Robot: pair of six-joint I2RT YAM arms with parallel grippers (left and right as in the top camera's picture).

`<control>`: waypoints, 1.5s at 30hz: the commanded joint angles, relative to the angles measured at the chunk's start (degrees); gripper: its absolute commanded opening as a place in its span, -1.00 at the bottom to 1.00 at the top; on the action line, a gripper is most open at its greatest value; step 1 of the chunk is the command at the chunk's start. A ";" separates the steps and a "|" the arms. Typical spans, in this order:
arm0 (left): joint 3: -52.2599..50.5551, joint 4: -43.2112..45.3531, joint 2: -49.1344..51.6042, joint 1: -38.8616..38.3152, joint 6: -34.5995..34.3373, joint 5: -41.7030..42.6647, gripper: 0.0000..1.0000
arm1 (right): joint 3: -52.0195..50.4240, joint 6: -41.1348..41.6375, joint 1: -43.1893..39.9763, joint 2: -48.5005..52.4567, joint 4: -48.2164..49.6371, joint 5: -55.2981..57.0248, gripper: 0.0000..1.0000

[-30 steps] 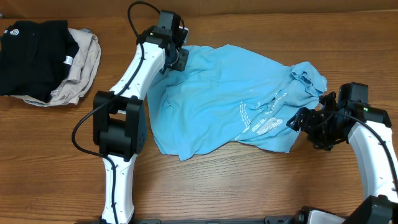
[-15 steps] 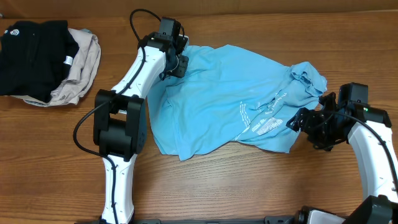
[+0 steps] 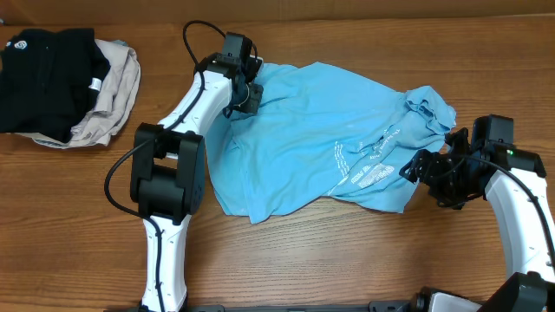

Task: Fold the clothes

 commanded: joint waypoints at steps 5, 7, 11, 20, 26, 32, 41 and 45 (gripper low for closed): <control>8.76 -2.27 -0.22 -0.11 -0.13 -3.21 -0.92 | -0.31 -0.22 0.26 0.07 0.46 0.39 0.70; 13.38 -3.28 -0.24 -0.07 -0.13 -4.81 -0.92 | -0.31 -0.20 0.26 0.07 0.52 0.37 0.70; 21.51 -2.89 -0.24 0.68 -0.11 -7.67 -0.92 | -0.31 -0.20 0.26 0.07 0.61 0.37 0.70; 23.41 8.79 0.96 4.81 -0.15 -8.96 -0.92 | -0.31 -0.15 0.33 0.07 3.34 0.33 0.70; 23.56 8.81 1.57 5.79 -0.17 -8.79 1.00 | -0.31 0.07 2.40 0.35 3.30 0.31 0.70; 27.10 -16.04 -1.42 4.87 -3.10 -6.08 1.00 | -0.33 4.11 9.35 2.86 4.92 0.76 0.61; 27.17 -43.63 -2.29 4.94 -1.20 1.57 1.00 | -1.27 10.93 18.29 10.54 11.67 1.86 0.53; 27.12 -49.18 -2.29 4.70 -1.20 2.99 0.96 | -1.27 12.15 19.23 11.47 13.09 1.92 0.53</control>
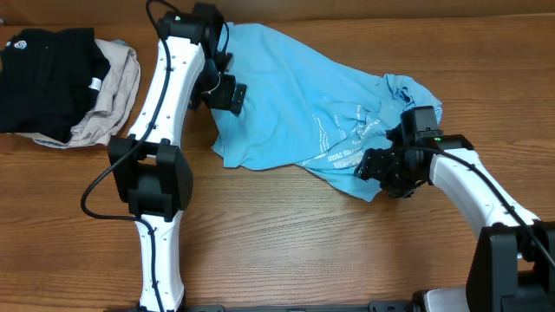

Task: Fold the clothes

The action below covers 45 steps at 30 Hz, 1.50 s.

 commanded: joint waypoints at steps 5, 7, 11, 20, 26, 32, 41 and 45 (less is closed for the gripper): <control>0.79 -5.79 -2.49 -1.42 0.52 1.14 0.59 | -0.31 2.71 0.35 0.92 0.52 2.86 0.53; -0.74 -6.23 -2.49 -1.81 0.50 0.94 0.49 | -0.31 2.73 0.35 0.92 0.55 3.48 0.53; -7.48 -3.50 -2.49 -2.16 -0.94 0.50 0.45 | -0.31 2.73 0.35 1.11 0.98 3.65 0.53; -22.75 7.43 -2.49 -2.16 -2.56 0.26 0.43 | -0.31 2.69 0.35 1.81 0.37 5.84 0.53; -24.26 9.94 -2.49 -2.34 -2.80 1.29 0.34 | -0.31 2.71 0.35 1.81 0.28 5.79 0.53; -26.23 11.08 -2.49 -3.13 -3.17 2.75 -0.13 | -0.31 2.71 0.35 1.81 0.35 5.81 0.53; -32.92 17.42 -2.49 -4.81 -5.77 2.23 -0.59 | -0.31 2.69 0.35 1.81 0.72 5.84 0.54; -32.65 18.69 -2.49 -4.72 -5.99 2.25 -0.91 | -0.31 2.71 0.35 1.81 0.22 5.79 0.53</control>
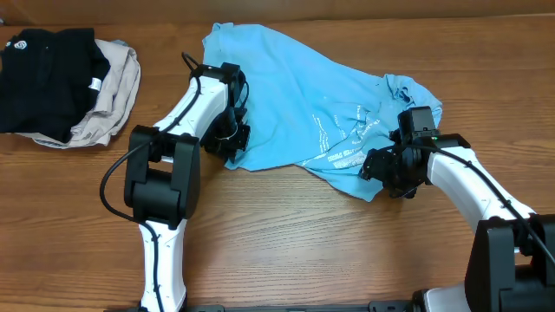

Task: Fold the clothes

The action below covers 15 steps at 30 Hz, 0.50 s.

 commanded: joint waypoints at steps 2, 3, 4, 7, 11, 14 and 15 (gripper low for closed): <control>-0.50 1.97 0.39 -0.15 -0.70 1.07 -0.92 | -0.31 0.57 0.13 0.28 -1.05 0.33 0.49; 0.46 1.95 0.39 -0.09 -0.68 1.07 -0.91 | -0.31 1.11 0.13 0.28 -1.57 0.35 0.47; 1.66 1.70 0.39 -0.02 -0.66 1.03 -0.91 | -0.31 1.62 0.13 0.28 -1.99 0.35 0.43; 6.78 0.52 0.37 0.09 -0.61 1.03 -0.92 | -0.31 1.79 0.13 0.28 -2.71 0.31 0.32; 14.45 -0.74 0.37 0.04 -0.61 1.05 -0.92 | -0.63 2.89 0.13 0.28 -2.69 0.33 0.27; 19.08 -1.44 0.37 0.04 -0.61 1.05 -0.91 | -2.60 4.68 0.13 0.28 -1.09 0.28 0.25; 20.22 -1.46 0.37 0.04 -0.61 1.05 -0.92 | -3.48 5.05 0.13 0.28 -0.26 0.09 0.24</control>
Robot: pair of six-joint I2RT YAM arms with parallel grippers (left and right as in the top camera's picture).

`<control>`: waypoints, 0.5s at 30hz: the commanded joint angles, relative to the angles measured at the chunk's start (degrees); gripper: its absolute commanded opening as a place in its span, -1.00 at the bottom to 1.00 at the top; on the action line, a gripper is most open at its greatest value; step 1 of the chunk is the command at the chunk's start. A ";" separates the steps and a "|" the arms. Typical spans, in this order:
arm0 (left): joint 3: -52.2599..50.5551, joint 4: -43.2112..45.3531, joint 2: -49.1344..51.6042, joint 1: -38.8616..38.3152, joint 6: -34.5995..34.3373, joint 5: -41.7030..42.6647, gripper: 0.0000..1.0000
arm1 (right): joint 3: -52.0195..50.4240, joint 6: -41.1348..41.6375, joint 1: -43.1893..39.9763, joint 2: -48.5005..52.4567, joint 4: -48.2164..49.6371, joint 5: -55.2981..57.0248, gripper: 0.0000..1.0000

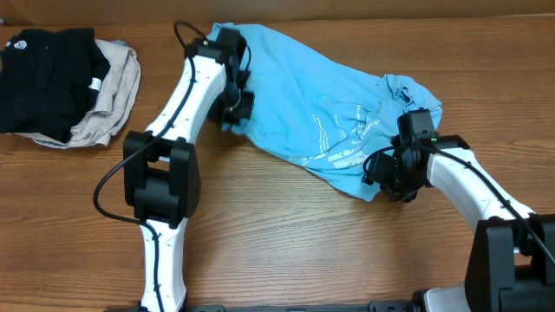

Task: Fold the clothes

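A light blue T-shirt (303, 95) with white print lies crumpled across the middle of the table, stretching from the far left to the right. My left gripper (237, 110) sits at the shirt's left edge, shut on the fabric there. My right gripper (382, 173) is at the shirt's near right corner, shut on that corner. The collar end (414, 91) is bunched up just beyond the right gripper.
A pile of a black garment (43, 74) and a beige garment (113, 87) lies at the far left of the wooden table (286, 251). The left arm's base (160, 182) stands between the pile and the shirt.
My left gripper has moved away from the near side toward the far edge, taking the shirt's near left corner with it. That corner no longer sticks out. The right gripper has stayed put.
First the shirt lay wide, with my left gripper at its far left edge and my right gripper near its right end. Then the shirt sat further left and back, the right gripper at its near corner. The left gripper then stood at the near left corner, now drawn inward.
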 commanded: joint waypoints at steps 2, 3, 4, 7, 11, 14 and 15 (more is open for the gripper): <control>5.29 -0.42 -0.07 0.07 -0.48 0.81 -0.92 | -3.72 2.99 0.11 0.28 1.99 0.04 0.22; 5.79 -0.35 -0.07 0.07 -0.48 0.81 -0.91 | -4.33 3.48 0.11 0.31 2.36 0.02 0.21; 6.08 -0.22 -0.07 0.07 -0.48 0.81 -0.92 | -4.79 4.33 0.11 0.28 2.54 0.02 0.20; 6.34 0.81 -0.07 0.07 -0.52 0.83 -0.92 | -5.57 4.94 0.11 0.31 3.48 -1.66 0.09; 6.51 2.01 -0.07 0.09 -0.52 0.83 -0.91 | -6.27 6.58 0.13 0.31 5.90 -2.32 -0.03; 7.17 1.95 -0.07 0.09 -0.52 0.83 -0.92 | -6.36 6.60 0.11 0.35 7.30 -2.34 -0.15; 7.48 1.92 -0.07 0.09 -0.52 0.83 -0.92 | -6.36 6.58 0.11 0.35 7.50 -2.34 -0.22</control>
